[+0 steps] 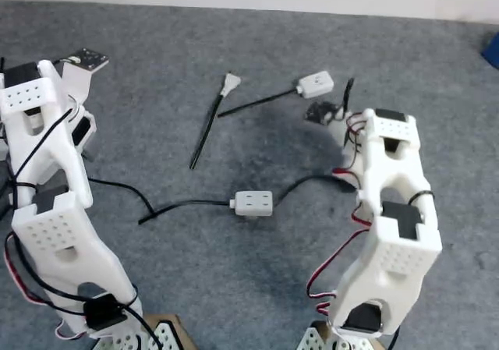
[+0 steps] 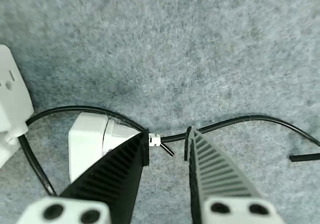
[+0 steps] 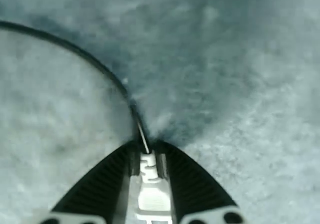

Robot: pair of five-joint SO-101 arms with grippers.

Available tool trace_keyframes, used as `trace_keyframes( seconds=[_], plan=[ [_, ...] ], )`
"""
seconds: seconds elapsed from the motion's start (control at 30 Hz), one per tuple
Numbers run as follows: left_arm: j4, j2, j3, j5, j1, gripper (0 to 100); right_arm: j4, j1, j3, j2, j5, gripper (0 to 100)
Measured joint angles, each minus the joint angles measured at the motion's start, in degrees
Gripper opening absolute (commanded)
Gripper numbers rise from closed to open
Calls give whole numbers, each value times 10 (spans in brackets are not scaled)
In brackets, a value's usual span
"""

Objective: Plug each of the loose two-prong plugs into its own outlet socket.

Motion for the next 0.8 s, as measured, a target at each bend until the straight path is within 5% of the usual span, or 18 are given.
trace_keyframes(
  seconds=[0.1, 0.33, 0.6, 0.8],
  plan=[
    [0, 0, 0, 0, 0, 133, 75, -20, -100, 9, -75, 6],
    [0, 0, 0, 0, 2, 133, 300, -84, -441, 9, -90, 7],
    [0, 0, 0, 0, 24, 133, 316, -183, -520, 7, -276, 8],
    [-7, 22, 0, 0, 29, 132, 310, -305, -547, 1, -338, 8]
  ],
)
